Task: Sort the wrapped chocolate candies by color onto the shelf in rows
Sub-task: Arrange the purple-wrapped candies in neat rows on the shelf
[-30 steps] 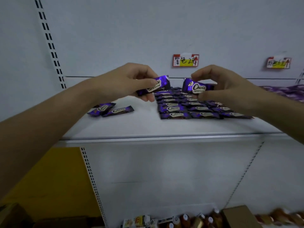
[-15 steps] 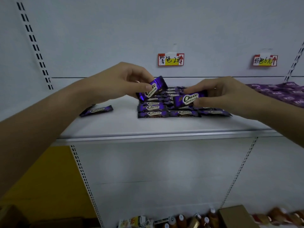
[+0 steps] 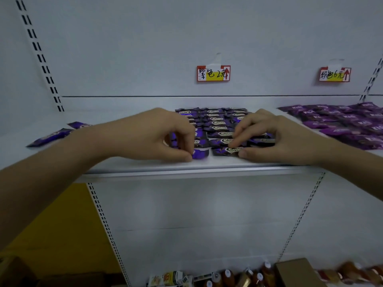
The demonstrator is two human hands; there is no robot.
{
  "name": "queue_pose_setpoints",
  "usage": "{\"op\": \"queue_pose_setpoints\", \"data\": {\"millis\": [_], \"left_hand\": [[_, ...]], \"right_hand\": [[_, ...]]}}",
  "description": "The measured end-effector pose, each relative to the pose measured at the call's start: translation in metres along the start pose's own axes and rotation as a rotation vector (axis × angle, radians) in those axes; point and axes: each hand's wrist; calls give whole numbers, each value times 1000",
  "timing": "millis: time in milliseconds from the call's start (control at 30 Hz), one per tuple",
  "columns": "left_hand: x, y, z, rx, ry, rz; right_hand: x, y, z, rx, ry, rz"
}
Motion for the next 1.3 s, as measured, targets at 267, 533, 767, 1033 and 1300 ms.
{"op": "queue_pose_setpoints", "data": {"millis": [267,533,767,1033,1300], "left_hand": [[9,4,8,18,90,122],[2,2,10,69,144,140],[-1,1,12,50,74,115],[-3,0,11,81,39,103],[-4,2,4,79,-98,24]], "right_hand": [[4,3,-2,-28,-45,-29],[-2,4,-3,-7,-68,-40],[-2,4,-4,13,-80,-28],[-4,4,-4,20,-70,-13],[-5,4,-4,15,-71,-19]]}}
Point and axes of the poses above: each hand's wrist, its own y-axis away from the middle knuckle, its own z-axis out of the back of the hand, x = y × z, and after that the axes turned 2 degrees about y, right-handed
